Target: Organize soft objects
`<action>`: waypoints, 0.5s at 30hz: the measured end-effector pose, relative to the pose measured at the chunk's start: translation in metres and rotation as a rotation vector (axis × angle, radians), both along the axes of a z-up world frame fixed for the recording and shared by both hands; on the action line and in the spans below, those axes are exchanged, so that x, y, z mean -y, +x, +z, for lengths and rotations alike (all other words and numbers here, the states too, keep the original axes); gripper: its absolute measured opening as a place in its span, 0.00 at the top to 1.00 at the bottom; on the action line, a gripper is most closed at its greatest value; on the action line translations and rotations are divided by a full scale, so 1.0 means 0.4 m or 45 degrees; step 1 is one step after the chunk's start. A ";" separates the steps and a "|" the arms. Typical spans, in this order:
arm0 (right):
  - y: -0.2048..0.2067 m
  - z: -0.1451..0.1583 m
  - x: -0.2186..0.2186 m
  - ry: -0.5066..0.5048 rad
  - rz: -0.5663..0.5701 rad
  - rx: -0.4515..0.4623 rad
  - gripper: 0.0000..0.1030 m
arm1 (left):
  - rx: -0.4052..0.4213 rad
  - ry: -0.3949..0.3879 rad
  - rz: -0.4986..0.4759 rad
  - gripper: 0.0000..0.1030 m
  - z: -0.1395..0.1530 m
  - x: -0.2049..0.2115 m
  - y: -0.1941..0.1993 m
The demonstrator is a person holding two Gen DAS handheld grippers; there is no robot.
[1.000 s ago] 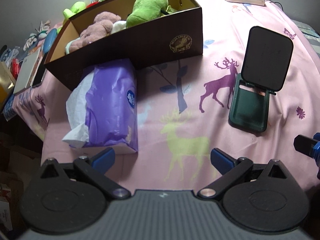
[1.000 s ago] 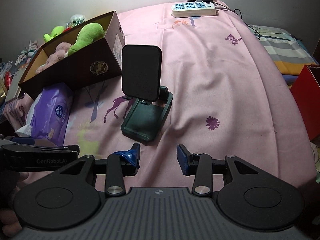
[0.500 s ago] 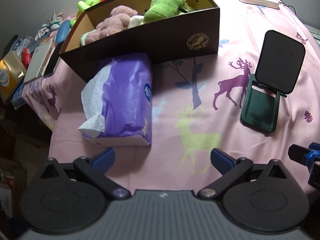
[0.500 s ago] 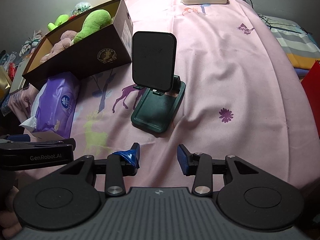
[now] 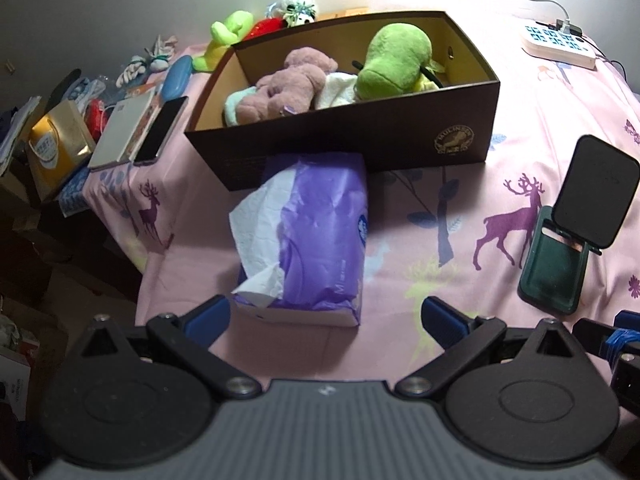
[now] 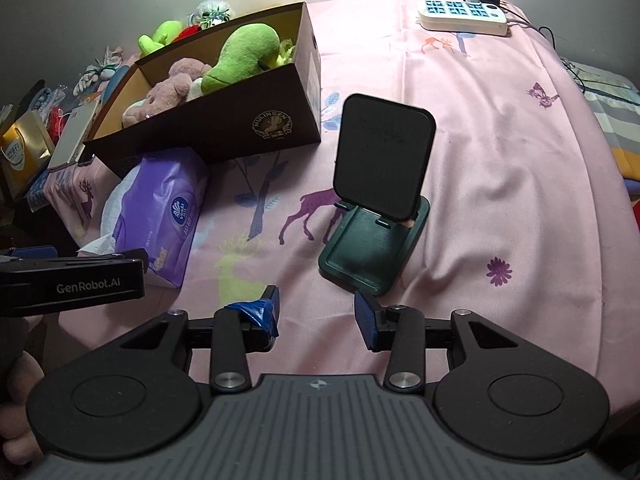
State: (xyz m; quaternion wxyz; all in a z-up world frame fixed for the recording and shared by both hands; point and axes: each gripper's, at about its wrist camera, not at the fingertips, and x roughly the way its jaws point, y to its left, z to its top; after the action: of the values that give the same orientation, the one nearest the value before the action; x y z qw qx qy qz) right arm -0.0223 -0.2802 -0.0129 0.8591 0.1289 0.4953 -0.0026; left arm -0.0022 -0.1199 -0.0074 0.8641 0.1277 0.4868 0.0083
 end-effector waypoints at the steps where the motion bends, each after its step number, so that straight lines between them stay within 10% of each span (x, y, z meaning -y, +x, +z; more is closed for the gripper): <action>1: 0.006 0.006 -0.006 -0.001 0.007 0.008 0.76 | 0.007 -0.002 0.009 0.02 0.005 -0.009 0.005; 15: 0.102 0.094 -0.086 -0.036 0.028 0.102 0.76 | 0.122 -0.051 0.032 0.02 0.076 -0.100 0.100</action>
State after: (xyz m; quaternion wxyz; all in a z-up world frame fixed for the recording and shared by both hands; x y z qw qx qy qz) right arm 0.0184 -0.2456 0.0246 0.8799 0.1112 0.4619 0.0051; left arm 0.0377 -0.0797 0.0231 0.8886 0.1036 0.4466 0.0153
